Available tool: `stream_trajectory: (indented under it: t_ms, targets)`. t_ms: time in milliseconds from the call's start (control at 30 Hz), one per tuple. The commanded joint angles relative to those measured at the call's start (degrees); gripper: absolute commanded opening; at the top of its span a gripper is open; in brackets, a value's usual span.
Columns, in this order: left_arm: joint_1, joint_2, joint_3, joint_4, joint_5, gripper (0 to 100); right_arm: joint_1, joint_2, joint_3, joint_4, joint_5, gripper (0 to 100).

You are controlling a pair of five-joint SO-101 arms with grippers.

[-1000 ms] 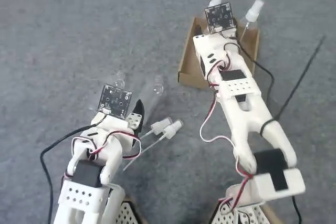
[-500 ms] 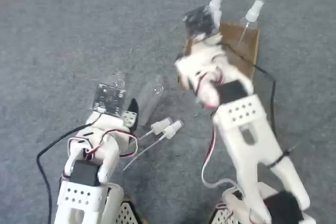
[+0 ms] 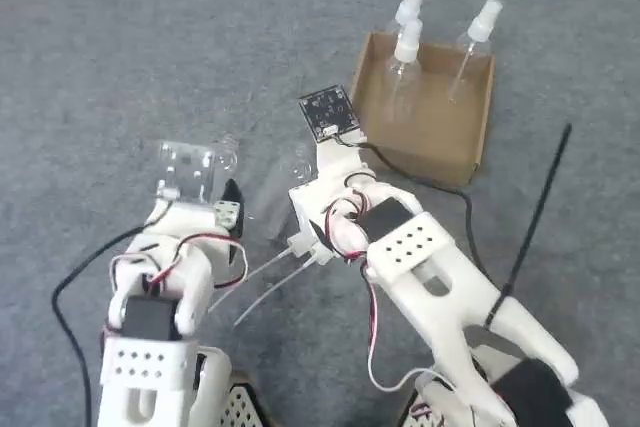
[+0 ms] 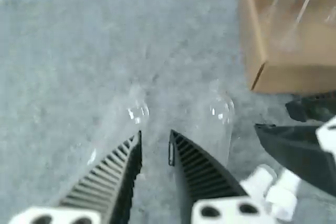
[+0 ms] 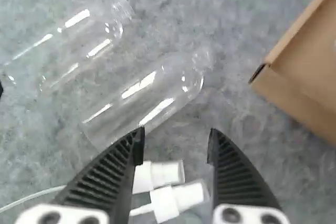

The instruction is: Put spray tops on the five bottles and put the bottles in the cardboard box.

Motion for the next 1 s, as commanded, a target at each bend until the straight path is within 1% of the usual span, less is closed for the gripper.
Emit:
stream_trajectory:
  t_ms: [0, 67, 167, 233, 333, 400, 533, 767, 967]
  targets:
    - [-0.44, 9.58, -6.81, 0.26, -0.79, 13, -0.13, 0.66, -0.35, 2.07, -4.22, 21.4]
    - [-0.53, 14.51, -9.36, 0.26, -2.02, 16, -0.4, 1.63, -0.35, 2.68, -6.59, 22.8]
    - [-1.32, 20.92, -12.62, 0.09, -0.97, 16, -1.54, 2.15, -2.11, -1.45, -9.93, 22.6]
    - [-5.36, 23.47, -15.16, 0.44, -0.97, 16, -2.42, 3.38, -5.36, -3.74, -10.2, 22.6]
    - [-13.01, 25.23, -16.66, 0.09, -0.62, 16, -4.79, 7.78, -12.66, -4.0, -12.4, 23.0]
    - [-15.03, 25.23, -16.57, -0.44, -0.35, 16, -5.85, 12.18, -17.85, -3.91, -13.98, 23.2]
    - [-15.56, 25.32, -16.57, -0.62, -0.26, 16, -6.29, 21.76, -24.62, -4.09, -18.64, 23.2]
    - [-15.38, 25.32, -16.57, -0.62, -0.26, 16, -6.11, 34.15, -30.24, -4.44, -24.26, 23.2]
    - [-15.3, 25.49, -16.57, -0.62, -0.26, 16, -6.11, 38.64, -30.95, -4.18, -25.41, 22.5]
